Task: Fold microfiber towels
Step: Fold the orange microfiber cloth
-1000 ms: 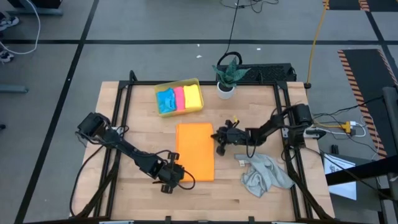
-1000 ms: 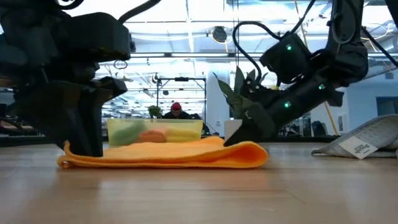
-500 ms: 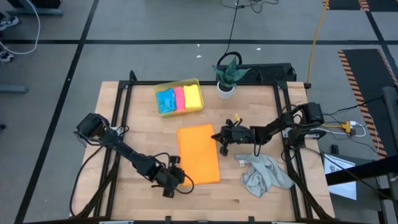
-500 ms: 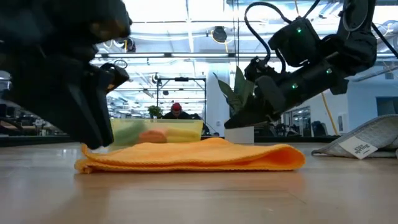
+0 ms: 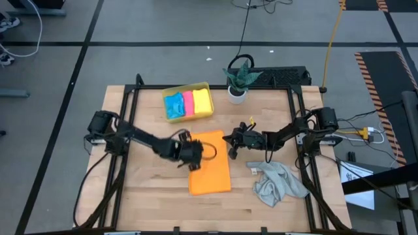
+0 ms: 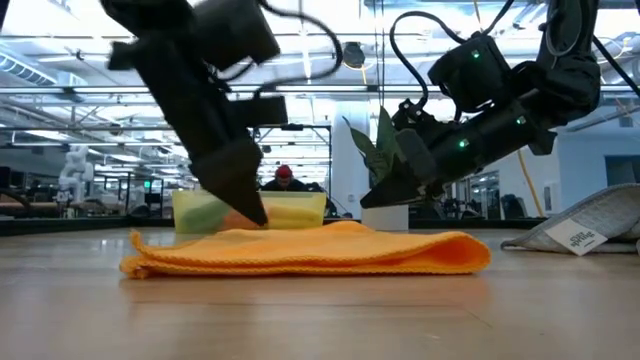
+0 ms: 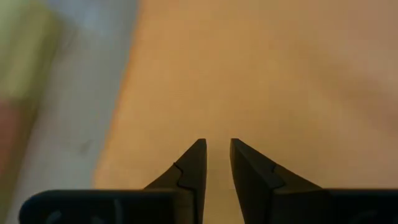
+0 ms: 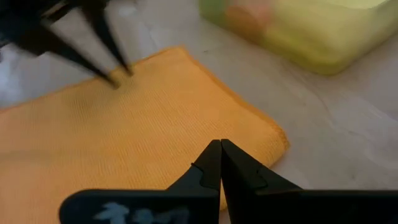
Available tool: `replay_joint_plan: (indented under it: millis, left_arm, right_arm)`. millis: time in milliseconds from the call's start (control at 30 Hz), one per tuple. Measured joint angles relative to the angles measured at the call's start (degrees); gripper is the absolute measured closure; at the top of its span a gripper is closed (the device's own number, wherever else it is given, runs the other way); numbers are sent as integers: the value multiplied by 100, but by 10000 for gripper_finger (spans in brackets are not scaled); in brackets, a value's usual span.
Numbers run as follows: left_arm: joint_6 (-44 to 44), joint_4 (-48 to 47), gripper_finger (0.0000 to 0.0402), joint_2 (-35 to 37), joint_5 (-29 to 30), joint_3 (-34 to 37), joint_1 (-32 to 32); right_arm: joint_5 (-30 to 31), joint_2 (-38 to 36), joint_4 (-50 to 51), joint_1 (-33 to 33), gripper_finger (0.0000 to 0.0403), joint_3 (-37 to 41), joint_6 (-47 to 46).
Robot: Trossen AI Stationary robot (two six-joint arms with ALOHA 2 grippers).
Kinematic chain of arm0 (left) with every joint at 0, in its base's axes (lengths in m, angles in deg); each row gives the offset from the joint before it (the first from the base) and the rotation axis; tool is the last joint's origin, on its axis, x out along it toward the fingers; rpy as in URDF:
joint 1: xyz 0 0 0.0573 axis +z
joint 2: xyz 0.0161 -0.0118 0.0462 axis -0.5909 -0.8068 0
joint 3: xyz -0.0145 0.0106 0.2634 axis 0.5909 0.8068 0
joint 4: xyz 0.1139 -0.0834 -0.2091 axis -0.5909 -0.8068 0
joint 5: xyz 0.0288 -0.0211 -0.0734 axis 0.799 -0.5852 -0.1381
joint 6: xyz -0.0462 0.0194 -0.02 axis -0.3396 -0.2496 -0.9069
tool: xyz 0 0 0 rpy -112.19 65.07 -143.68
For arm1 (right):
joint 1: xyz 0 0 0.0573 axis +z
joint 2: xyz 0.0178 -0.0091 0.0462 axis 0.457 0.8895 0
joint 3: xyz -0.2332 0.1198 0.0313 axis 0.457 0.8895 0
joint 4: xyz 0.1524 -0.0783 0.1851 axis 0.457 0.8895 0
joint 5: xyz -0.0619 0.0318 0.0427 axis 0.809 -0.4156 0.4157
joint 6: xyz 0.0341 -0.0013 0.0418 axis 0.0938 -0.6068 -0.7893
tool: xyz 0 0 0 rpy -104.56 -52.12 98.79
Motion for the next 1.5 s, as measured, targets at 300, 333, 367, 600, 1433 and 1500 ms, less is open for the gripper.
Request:
replay_joint_plan:
  millis: [300, 333, 367, 600, 1433, 1500]
  left_arm:
    - [-547, -1061, 325, 28, -122, 169, 647]
    - [-584, -1052, 325, 33, -99, 214, 652]
    - [-624, -1052, 325, 35, -63, 250, 653]
    - [-626, -1123, 325, 69, 214, 295, 533]
    - [-714, -1527, 325, 154, 369, 204, 404]
    - [-712, -1645, 325, 189, 369, 68, 312]
  right_arm:
    - [-24, 0, 416, 46, 403, 0, 18]
    - [-24, 0, 425, 46, 403, 0, 18]
    - [-24, 0, 421, 46, 403, 0, 18]
    - [-1019, 121, -56, 57, 403, -37, 188]
    - [-2684, 787, 424, 1552, 403, -671, 1141]
    - [-2684, 787, 416, 1552, 403, -671, 1416]
